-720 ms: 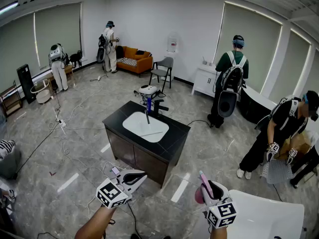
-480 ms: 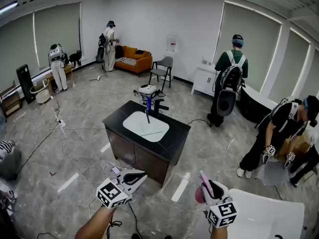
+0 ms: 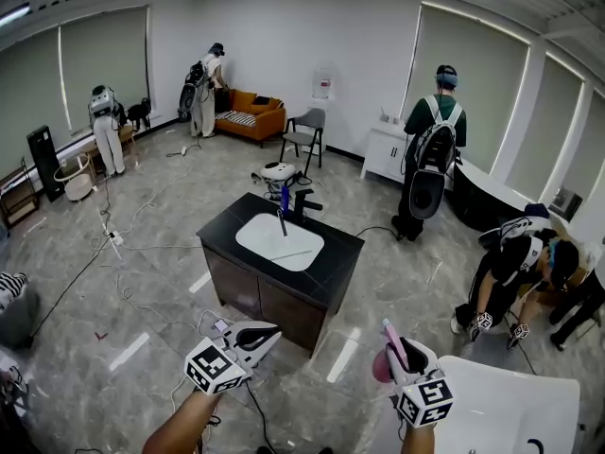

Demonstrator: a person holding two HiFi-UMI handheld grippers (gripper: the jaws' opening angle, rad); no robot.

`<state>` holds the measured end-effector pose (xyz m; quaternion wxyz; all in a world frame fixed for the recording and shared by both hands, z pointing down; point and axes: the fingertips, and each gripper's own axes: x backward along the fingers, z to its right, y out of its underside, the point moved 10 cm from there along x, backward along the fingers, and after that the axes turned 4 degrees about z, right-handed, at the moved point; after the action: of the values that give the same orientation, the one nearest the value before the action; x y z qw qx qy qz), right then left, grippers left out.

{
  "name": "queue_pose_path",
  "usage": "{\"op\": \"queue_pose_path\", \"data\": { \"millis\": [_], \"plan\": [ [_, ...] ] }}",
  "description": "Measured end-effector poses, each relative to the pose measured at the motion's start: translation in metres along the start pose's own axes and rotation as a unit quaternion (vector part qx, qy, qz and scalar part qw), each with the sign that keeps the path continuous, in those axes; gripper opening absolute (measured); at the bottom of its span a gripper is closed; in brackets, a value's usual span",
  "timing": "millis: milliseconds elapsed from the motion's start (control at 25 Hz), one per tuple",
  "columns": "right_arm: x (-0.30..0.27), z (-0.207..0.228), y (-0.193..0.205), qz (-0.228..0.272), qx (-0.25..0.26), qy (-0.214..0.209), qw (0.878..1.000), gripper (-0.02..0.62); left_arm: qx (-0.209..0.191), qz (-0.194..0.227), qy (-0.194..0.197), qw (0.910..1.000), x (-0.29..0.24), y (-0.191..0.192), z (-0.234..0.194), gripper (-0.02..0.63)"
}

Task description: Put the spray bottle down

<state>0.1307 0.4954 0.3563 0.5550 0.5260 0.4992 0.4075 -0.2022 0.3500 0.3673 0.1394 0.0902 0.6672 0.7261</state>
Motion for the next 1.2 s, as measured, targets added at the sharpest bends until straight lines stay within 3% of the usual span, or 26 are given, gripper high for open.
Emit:
{"op": "queue_pose_path", "data": {
  "millis": [480,1200],
  "plan": [
    [-0.04,0.007,-0.007,0.025,-0.005,-0.029,0.999,0.115,0.005,-0.014,-0.004,0.9999,-0.001,0.011,-0.017,0.005],
    [-0.172,0.133,-0.001,0.017,-0.004,-0.117,0.993,0.112,0.016,-0.033,-0.075,0.9965,-0.119,0.019,-0.068,0.005]
  ]
}}
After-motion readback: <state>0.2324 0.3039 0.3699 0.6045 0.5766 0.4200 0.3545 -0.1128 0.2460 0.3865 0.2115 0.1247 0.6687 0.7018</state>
